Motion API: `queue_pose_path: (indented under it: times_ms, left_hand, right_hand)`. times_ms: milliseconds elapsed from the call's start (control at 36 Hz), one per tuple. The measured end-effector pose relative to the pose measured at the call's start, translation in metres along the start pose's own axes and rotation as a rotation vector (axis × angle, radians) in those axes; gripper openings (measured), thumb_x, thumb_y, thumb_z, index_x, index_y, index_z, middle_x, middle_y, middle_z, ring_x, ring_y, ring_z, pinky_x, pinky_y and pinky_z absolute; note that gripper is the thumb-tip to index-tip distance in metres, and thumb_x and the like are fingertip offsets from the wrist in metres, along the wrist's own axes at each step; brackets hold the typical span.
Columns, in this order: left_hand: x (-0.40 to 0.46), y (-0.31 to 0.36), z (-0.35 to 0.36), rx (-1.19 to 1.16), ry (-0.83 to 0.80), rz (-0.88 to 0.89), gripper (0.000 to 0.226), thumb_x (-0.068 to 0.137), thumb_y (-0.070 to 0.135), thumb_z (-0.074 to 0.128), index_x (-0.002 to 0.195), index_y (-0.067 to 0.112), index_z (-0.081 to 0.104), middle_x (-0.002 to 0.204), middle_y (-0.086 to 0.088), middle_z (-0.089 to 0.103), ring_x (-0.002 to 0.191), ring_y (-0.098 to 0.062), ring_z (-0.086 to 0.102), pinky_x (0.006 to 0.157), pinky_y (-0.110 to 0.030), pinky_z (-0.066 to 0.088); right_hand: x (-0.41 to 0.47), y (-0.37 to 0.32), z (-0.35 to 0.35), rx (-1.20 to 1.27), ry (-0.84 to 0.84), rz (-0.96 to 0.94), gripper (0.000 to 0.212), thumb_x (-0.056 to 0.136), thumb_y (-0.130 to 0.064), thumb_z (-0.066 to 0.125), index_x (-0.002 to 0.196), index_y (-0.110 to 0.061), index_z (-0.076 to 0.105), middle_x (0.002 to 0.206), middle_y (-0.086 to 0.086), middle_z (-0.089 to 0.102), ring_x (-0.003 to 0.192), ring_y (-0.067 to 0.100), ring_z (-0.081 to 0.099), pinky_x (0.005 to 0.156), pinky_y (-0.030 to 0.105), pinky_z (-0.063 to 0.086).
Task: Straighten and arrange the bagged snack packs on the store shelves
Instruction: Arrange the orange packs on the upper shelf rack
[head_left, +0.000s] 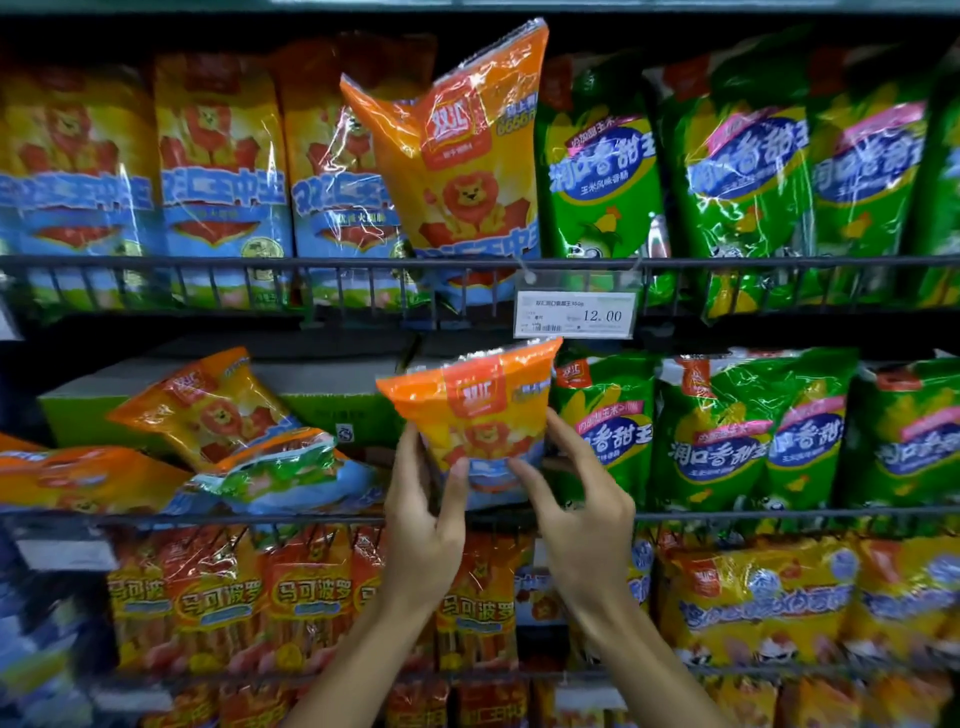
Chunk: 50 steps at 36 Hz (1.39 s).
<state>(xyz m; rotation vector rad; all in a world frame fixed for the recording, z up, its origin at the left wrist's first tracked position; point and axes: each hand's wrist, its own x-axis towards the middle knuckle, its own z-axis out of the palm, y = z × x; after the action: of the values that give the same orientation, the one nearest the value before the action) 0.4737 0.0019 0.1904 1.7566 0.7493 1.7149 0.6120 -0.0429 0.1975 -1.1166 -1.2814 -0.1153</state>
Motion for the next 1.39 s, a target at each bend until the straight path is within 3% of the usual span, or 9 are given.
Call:
queue_pose_path:
  times_ms: [139, 250, 333, 500, 639, 778, 1000, 1139, 1389]
  left_hand:
    - [0.011, 0.001, 0.008, -0.002, -0.07, -0.038, 0.064, 0.104, 0.021, 0.055, 0.159, 0.03, 0.025, 0.145, 0.022, 0.054, 0.137, -0.003, 0.05, 0.108, -0.022, 0.044]
    - [0.009, -0.011, 0.005, 0.116, -0.178, -0.086, 0.064, 0.105, 0.031, 0.053, 0.15, 0.056, 0.015, 0.148, 0.028, 0.048, 0.138, 0.007, 0.044, 0.115, -0.028, 0.041]
    - [0.009, -0.016, 0.004, 0.228, -0.242, -0.066, 0.061, 0.106, 0.037, 0.049, 0.159, 0.039, 0.018, 0.152, 0.017, 0.048, 0.139, 0.003, 0.044, 0.114, -0.03, 0.042]
    - [-0.001, -0.011, 0.005, 0.478, -0.039, 0.097, 0.068, 0.103, 0.033, 0.057, 0.161, 0.025, 0.023, 0.139, 0.012, 0.034, 0.129, 0.015, 0.033, 0.099, 0.003, 0.028]
    - [-0.026, -0.02, 0.006, 0.479, 0.018, 0.213, 0.077, 0.099, 0.015, 0.064, 0.16, 0.032, 0.021, 0.138, 0.009, 0.04, 0.125, 0.0, 0.049, 0.102, -0.006, 0.038]
    - [-0.027, -0.03, 0.001, 0.575, -0.158, 0.31, 0.055, 0.1, 0.014, 0.062, 0.152, 0.023, 0.047, 0.163, 0.004, 0.029, 0.148, -0.013, 0.035, 0.118, -0.023, 0.035]
    - [-0.015, -0.032, -0.011, 0.745, -0.329, 0.245, 0.062, 0.103, 0.035, 0.052, 0.16, 0.029, 0.028, 0.171, 0.015, 0.003, 0.153, -0.011, 0.024, 0.111, -0.033, 0.046]
    - [-0.015, -0.031, -0.014, 0.784, -0.394, 0.232, 0.07, 0.102, 0.049, 0.048, 0.162, 0.035, 0.015, 0.17, 0.017, -0.012, 0.15, -0.006, 0.008, 0.112, -0.028, 0.033]
    - [-0.018, -0.025, -0.046, 0.629, -0.4, 0.248, 0.048, 0.104, 0.03, 0.054, 0.152, 0.028, 0.046, 0.167, 0.019, 0.019, 0.154, -0.006, 0.022, 0.12, -0.031, 0.03]
  right_hand:
    - [0.004, 0.004, -0.009, -0.047, 0.033, 0.02, 0.059, 0.088, -0.031, 0.077, 0.141, -0.015, 0.059, 0.131, -0.004, 0.068, 0.122, 0.002, 0.063, 0.1, 0.025, 0.054]
    - [-0.009, 0.018, -0.012, -0.115, -0.085, 0.117, 0.057, 0.089, -0.037, 0.075, 0.143, -0.024, 0.057, 0.123, -0.026, 0.063, 0.111, -0.006, 0.063, 0.093, 0.024, 0.057]
    - [-0.019, 0.027, -0.014, -0.154, -0.127, 0.124, 0.062, 0.091, -0.036, 0.072, 0.148, -0.029, 0.05, 0.121, -0.037, 0.055, 0.108, -0.007, 0.063, 0.092, 0.021, 0.057]
    - [-0.03, 0.03, -0.014, -0.2, -0.066, -0.03, 0.065, 0.094, -0.021, 0.072, 0.152, -0.02, 0.045, 0.154, -0.01, 0.047, 0.142, 0.003, 0.044, 0.113, 0.031, 0.045]
    - [-0.036, 0.033, -0.013, -0.294, -0.165, -0.139, 0.069, 0.098, -0.023, 0.065, 0.158, -0.02, 0.033, 0.167, -0.008, 0.025, 0.154, 0.012, 0.025, 0.123, 0.02, 0.021]
    - [-0.035, 0.04, -0.01, -0.479, -0.22, -0.154, 0.068, 0.104, -0.041, 0.05, 0.162, -0.018, 0.022, 0.171, -0.004, 0.012, 0.158, 0.02, 0.011, 0.128, 0.043, 0.015]
    - [-0.029, 0.044, -0.003, -0.686, -0.262, -0.153, 0.079, 0.103, -0.054, 0.047, 0.163, -0.016, 0.013, 0.172, 0.0, 0.003, 0.159, 0.028, -0.001, 0.126, 0.053, 0.011]
    - [-0.029, 0.042, 0.0, -0.703, -0.266, -0.136, 0.081, 0.101, -0.057, 0.047, 0.163, -0.016, 0.013, 0.172, 0.0, 0.003, 0.158, 0.029, 0.0, 0.127, 0.052, 0.009]
    - [-0.036, 0.03, -0.011, -0.523, -0.287, -0.108, 0.068, 0.102, -0.05, 0.048, 0.16, -0.023, 0.027, 0.169, -0.008, 0.016, 0.158, 0.017, 0.01, 0.128, 0.035, 0.012]
